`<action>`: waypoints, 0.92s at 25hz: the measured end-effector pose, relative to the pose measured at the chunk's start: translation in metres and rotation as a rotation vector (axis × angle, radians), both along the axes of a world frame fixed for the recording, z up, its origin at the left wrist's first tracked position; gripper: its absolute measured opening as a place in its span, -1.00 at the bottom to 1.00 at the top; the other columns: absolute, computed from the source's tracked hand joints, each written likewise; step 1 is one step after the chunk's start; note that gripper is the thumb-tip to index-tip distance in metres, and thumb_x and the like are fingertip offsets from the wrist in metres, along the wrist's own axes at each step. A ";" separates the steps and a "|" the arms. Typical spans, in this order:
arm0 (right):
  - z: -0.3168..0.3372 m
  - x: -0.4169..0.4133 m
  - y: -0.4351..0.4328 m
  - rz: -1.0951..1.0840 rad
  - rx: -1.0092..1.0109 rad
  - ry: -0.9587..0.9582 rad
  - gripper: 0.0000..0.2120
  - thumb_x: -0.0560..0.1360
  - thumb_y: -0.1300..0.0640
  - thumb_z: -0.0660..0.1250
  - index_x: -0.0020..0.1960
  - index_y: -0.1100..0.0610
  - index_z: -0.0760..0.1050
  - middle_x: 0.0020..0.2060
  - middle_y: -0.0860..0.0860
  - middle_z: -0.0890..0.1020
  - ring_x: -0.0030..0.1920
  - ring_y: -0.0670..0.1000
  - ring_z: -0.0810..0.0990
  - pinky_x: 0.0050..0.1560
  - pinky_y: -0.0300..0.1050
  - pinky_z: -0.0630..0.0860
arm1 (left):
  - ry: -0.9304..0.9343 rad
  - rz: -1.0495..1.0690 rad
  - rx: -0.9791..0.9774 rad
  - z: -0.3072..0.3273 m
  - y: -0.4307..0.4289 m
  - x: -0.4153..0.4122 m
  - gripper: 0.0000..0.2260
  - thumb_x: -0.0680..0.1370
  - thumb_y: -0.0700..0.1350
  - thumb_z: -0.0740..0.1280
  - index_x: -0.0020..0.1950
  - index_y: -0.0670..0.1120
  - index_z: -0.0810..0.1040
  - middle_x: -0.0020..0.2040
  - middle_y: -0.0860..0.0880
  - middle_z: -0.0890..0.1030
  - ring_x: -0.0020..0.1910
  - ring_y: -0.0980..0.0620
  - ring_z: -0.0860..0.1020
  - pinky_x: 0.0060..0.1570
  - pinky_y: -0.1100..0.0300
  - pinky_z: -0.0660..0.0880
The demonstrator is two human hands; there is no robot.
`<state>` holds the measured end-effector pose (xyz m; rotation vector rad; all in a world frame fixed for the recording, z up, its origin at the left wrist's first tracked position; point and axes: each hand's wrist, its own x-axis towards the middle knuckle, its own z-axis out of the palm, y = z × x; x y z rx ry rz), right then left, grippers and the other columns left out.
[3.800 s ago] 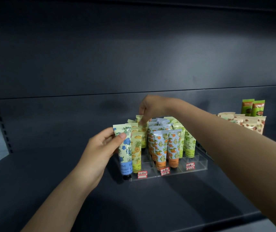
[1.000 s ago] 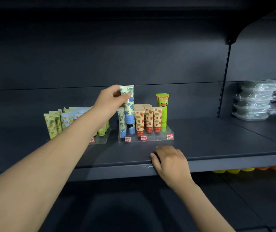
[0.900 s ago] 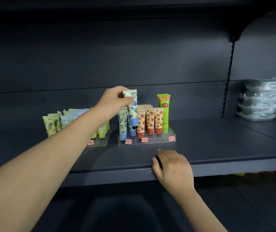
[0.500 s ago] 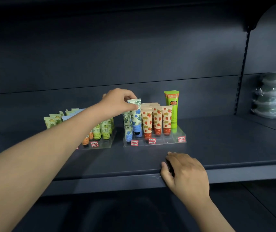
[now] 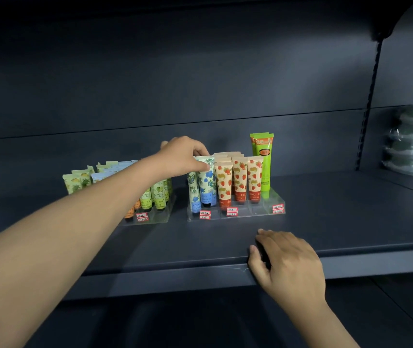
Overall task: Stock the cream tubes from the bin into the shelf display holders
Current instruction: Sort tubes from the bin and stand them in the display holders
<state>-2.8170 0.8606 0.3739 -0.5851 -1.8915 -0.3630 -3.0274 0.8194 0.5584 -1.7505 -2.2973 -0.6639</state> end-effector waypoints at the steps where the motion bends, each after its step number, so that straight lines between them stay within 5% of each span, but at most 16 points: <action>1: 0.000 0.000 0.000 0.000 0.005 0.003 -0.68 0.44 0.01 0.20 -0.24 0.17 0.64 -0.19 0.03 0.70 -0.21 0.05 0.68 -0.24 -0.12 0.54 | -0.002 -0.004 -0.012 0.000 0.001 -0.001 -0.89 0.42 0.03 0.43 -0.07 0.11 0.61 -0.11 0.16 0.60 0.04 0.08 0.52 0.28 0.03 0.28; 20: -0.001 -0.001 0.000 -0.033 -0.002 -0.004 -0.67 0.45 0.00 0.19 -0.23 0.16 0.64 -0.19 0.02 0.70 -0.22 0.05 0.67 -0.25 -0.12 0.53 | -0.063 -0.094 -0.021 -0.005 0.007 -0.012 -0.94 0.43 0.06 0.42 -0.13 0.16 0.58 -0.12 0.23 0.61 0.04 0.16 0.54 0.34 0.01 0.26; 23: 0.001 0.001 -0.002 -0.046 -0.045 -0.029 -0.67 0.45 -0.02 0.17 -0.22 0.15 0.62 -0.19 0.01 0.69 -0.24 0.06 0.65 -0.25 -0.13 0.51 | 0.034 -0.026 0.072 -0.005 -0.003 -0.005 -0.91 0.51 0.05 0.32 -0.02 0.12 0.58 -0.07 0.21 0.57 0.10 0.13 0.50 0.16 0.12 0.14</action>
